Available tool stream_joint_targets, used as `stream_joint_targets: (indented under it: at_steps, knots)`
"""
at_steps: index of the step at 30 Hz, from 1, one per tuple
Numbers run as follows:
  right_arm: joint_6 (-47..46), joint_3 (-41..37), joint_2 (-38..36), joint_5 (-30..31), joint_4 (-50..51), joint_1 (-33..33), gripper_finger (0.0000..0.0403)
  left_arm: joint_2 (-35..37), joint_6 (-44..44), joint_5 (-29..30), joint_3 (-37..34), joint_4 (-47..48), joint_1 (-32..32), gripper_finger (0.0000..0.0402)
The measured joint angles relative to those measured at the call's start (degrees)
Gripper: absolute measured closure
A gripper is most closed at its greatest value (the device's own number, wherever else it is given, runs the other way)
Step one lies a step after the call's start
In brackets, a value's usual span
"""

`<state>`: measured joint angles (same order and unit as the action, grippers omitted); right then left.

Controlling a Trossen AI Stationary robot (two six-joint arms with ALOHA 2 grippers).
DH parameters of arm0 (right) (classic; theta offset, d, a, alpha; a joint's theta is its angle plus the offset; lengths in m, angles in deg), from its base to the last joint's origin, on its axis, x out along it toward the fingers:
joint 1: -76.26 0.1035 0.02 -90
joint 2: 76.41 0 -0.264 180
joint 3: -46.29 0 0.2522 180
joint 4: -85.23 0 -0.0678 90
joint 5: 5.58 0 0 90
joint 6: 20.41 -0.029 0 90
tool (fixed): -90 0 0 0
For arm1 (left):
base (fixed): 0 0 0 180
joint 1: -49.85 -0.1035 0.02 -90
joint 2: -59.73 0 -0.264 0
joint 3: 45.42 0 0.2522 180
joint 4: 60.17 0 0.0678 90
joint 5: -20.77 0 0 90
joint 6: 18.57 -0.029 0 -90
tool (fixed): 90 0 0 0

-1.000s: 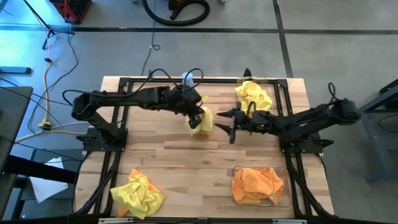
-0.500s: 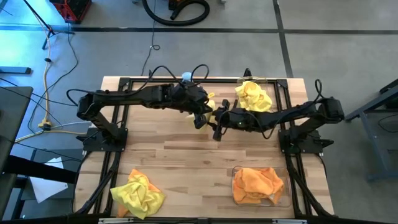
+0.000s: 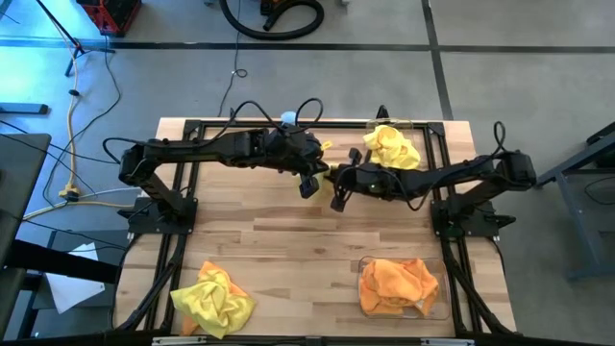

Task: Sort microfiber towel by color & place in baskets
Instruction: Put the yellow microfiber cloth into the top transparent bin

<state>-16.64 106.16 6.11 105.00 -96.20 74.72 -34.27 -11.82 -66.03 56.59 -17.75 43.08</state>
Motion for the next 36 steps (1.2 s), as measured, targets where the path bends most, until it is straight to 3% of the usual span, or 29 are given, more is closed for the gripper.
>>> stream_joint_targets:
  at_steps: [5,11,16,30,33,36]
  knots:
    - [-1.0,0.0,-3.7,1.01,4.69,0.02,0.04,0.0,-1.7,0.49,0.0,-0.34,0.0,0.0356]
    - [-2.5,0.0,-9.12,6.62,10.14,0.02,0.0401,0.61,-2.51,0.69,-0.02,3.06,0.07,0.0307]
    - [-3.91,-0.04,-16.44,13.2,18.46,0.02,0.0401,4.9,-0.45,1.53,-3.78,3.07,0.92,0.0295]
    - [-3.84,-0.07,-42.92,29.47,30.52,0.02,0.0402,30.2,9.51,12.82,-40.7,-14.11,5.42,0.0298]
    - [-6.92,-0.07,-45.64,34.55,34.98,0.02,0.0402,35.29,11.95,16.03,-47.4,-16.53,5.36,0.0298]
    - [-12.17,-0.07,-45.86,35.09,40.04,-0.23,0.0403,39.43,13.31,19.17,-52.34,-18.94,5.27,0.0298]
